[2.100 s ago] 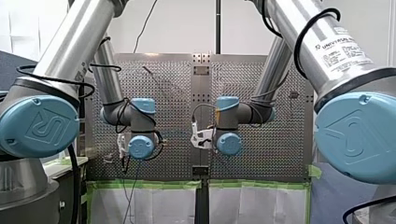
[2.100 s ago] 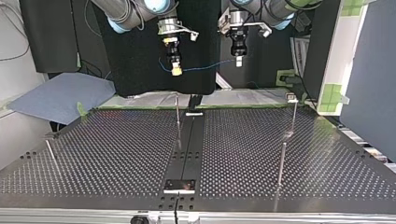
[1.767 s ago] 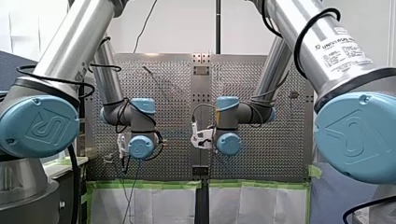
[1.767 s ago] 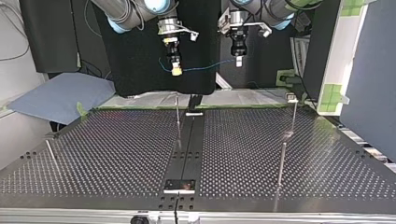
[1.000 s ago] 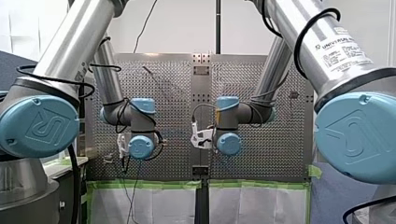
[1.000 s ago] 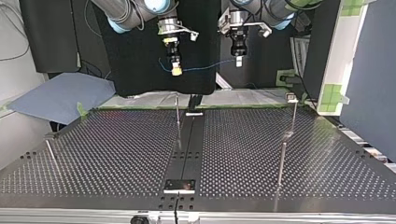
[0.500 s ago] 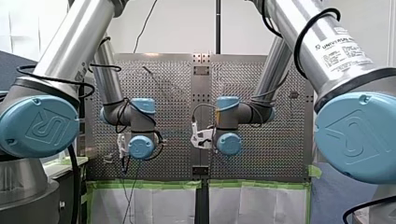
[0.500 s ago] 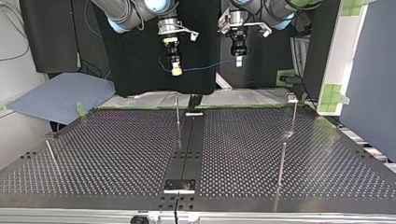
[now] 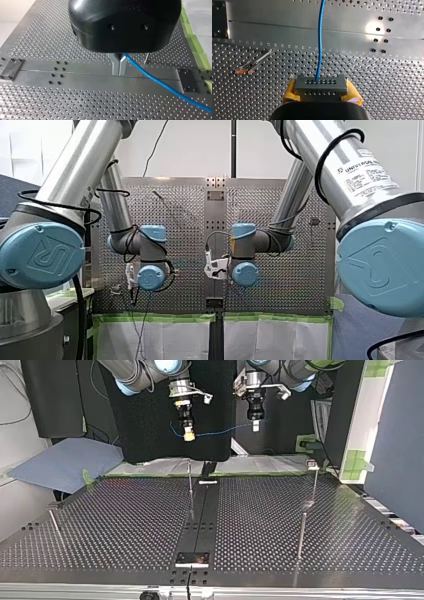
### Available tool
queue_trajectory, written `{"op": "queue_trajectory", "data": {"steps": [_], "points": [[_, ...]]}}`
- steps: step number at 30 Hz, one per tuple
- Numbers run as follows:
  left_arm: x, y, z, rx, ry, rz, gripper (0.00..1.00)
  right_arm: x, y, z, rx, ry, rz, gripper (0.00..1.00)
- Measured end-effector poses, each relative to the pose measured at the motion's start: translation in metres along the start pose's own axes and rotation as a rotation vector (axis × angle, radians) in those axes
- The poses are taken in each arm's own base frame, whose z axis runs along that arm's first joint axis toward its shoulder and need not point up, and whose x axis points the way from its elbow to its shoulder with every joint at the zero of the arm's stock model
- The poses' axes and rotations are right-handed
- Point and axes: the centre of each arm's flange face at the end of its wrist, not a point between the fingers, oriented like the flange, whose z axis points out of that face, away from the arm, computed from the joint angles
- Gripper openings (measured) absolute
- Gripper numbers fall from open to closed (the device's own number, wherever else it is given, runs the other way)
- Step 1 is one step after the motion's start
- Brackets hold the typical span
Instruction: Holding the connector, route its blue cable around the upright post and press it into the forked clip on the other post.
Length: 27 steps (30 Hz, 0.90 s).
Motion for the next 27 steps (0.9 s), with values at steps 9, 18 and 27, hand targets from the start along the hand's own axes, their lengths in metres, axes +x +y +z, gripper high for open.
{"op": "queue_trajectory", "data": {"steps": [9,18,27], "points": [[0.000,0.000,0.000,-0.001,0.003,0.003,0.00,-0.001,0.001,0.000,0.000,-0.003,-0.001,0.00],[0.000,0.001,0.000,-0.002,0.005,0.005,0.00,-0.021,0.004,-0.003,-0.001,-0.064,-0.018,0.00],[0.000,0.001,0.000,-0.002,0.005,0.005,0.00,-0.022,0.004,-0.004,-0.001,-0.067,-0.019,0.00]]}}
